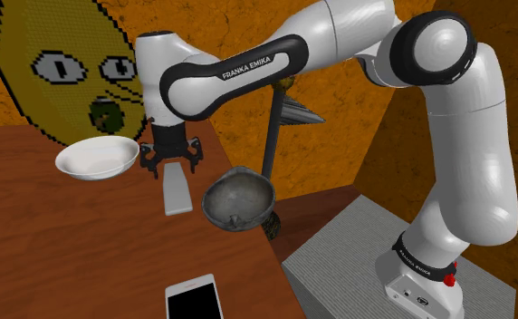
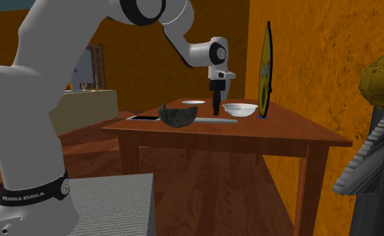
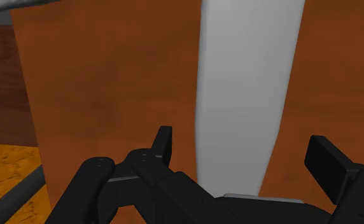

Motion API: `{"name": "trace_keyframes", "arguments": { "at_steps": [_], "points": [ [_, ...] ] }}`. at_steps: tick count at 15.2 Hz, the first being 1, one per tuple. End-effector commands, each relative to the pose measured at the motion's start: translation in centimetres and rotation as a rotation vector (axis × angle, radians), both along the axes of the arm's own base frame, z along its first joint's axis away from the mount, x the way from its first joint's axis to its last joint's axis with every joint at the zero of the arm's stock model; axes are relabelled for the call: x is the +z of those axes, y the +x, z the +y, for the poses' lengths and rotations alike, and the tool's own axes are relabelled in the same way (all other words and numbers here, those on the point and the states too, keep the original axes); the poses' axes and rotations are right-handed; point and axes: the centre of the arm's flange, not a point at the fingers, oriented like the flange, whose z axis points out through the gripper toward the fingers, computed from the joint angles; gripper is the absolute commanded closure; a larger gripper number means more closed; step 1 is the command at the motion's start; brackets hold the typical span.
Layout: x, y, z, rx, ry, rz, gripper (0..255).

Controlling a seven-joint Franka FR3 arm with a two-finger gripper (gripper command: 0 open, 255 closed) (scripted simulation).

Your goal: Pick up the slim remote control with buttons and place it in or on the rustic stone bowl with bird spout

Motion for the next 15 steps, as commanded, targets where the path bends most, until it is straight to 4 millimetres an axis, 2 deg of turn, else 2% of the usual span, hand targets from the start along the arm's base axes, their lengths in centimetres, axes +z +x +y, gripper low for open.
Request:
{"name": "trace_keyframes", "arguments": {
  "at_steps": [1, 6, 14, 15],
  "points": [
    [-1.1, 0.2, 0.3, -0.004, -0.001, -0.001, 0],
    [-3.6, 0.2, 0.3, -0.003, -0.001, 0.000, 0],
    [-3.6, 0.2, 0.3, -0.004, -0.001, 0.000, 0],
    [-3.6, 0.2, 0.3, -0.004, -0.001, 0.000, 255]
  ]
}}
